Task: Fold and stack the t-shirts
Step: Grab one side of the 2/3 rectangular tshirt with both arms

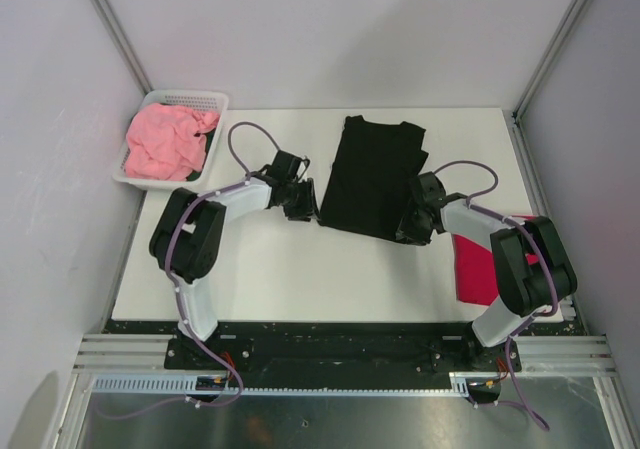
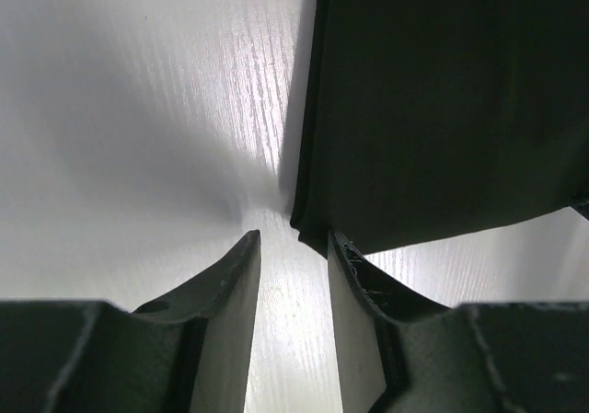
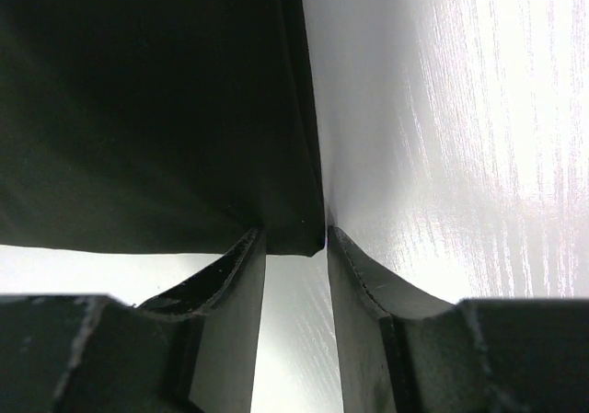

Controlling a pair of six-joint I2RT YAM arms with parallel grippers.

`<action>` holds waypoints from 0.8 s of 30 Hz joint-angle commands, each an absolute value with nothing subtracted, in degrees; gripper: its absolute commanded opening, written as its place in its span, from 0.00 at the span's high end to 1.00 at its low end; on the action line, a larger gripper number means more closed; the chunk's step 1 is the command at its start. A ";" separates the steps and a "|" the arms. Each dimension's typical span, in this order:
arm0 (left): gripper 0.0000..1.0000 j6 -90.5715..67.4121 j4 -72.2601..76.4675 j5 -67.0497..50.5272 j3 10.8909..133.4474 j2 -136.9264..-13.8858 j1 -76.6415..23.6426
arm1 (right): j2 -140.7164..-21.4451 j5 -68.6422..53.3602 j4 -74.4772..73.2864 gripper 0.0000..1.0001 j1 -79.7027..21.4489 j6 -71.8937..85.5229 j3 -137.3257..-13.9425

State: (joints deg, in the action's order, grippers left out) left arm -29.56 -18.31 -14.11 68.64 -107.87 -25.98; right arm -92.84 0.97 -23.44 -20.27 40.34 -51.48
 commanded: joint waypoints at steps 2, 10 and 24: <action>0.60 -28.98 -17.09 -15.65 71.73 -109.78 -26.97 | -92.15 3.18 -22.59 0.61 -20.72 40.59 -50.25; 0.61 -29.69 -16.89 -14.79 71.50 -111.28 -27.46 | -92.58 3.44 -22.16 0.62 -20.98 40.74 -50.07; 0.79 -32.54 -16.93 -14.72 71.47 -113.46 -28.70 | -93.42 3.11 -21.05 0.71 -21.03 40.49 -50.10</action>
State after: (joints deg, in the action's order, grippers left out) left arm -30.72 -16.99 -14.37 70.94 -112.09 -27.86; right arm -92.77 1.67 -21.91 -20.71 40.49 -50.98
